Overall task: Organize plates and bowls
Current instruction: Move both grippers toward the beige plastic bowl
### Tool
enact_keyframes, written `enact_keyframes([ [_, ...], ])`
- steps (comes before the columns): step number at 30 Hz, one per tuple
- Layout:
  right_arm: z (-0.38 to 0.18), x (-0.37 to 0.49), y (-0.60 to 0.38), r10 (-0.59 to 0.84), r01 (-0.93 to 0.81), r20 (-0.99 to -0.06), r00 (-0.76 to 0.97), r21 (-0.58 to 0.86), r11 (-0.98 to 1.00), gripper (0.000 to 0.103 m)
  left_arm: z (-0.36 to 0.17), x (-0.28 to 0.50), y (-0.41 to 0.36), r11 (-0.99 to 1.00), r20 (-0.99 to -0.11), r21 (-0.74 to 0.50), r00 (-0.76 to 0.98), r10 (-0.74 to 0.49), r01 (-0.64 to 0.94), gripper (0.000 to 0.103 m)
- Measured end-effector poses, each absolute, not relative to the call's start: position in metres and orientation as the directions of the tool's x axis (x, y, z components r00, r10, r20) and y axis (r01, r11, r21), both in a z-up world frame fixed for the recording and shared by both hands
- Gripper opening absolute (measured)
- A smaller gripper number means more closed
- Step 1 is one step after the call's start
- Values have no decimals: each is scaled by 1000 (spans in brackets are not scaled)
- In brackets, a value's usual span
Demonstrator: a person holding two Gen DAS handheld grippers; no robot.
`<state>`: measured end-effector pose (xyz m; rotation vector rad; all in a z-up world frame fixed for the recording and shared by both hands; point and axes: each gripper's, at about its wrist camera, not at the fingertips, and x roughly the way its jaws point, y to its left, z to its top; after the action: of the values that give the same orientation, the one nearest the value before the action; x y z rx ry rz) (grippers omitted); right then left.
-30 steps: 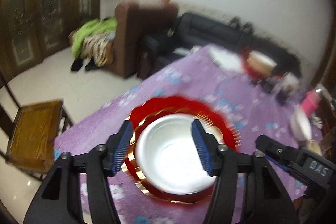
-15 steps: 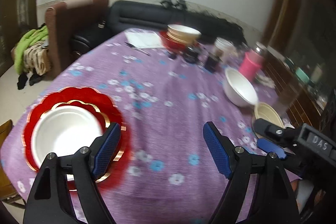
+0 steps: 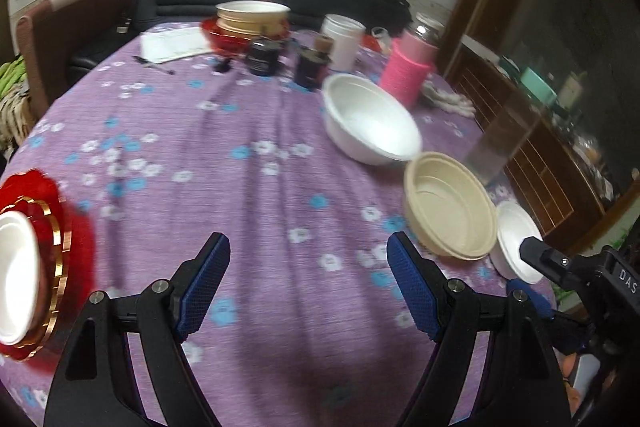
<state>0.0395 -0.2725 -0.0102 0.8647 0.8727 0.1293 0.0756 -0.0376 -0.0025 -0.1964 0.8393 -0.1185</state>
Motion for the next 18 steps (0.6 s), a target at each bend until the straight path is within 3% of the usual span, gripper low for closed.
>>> enact_keyframes([
  [18, -43, 78, -314, 378, 345, -647, 662, 711, 612, 68, -22, 130, -112, 985, -742, -142, 648, -172, 99, 81],
])
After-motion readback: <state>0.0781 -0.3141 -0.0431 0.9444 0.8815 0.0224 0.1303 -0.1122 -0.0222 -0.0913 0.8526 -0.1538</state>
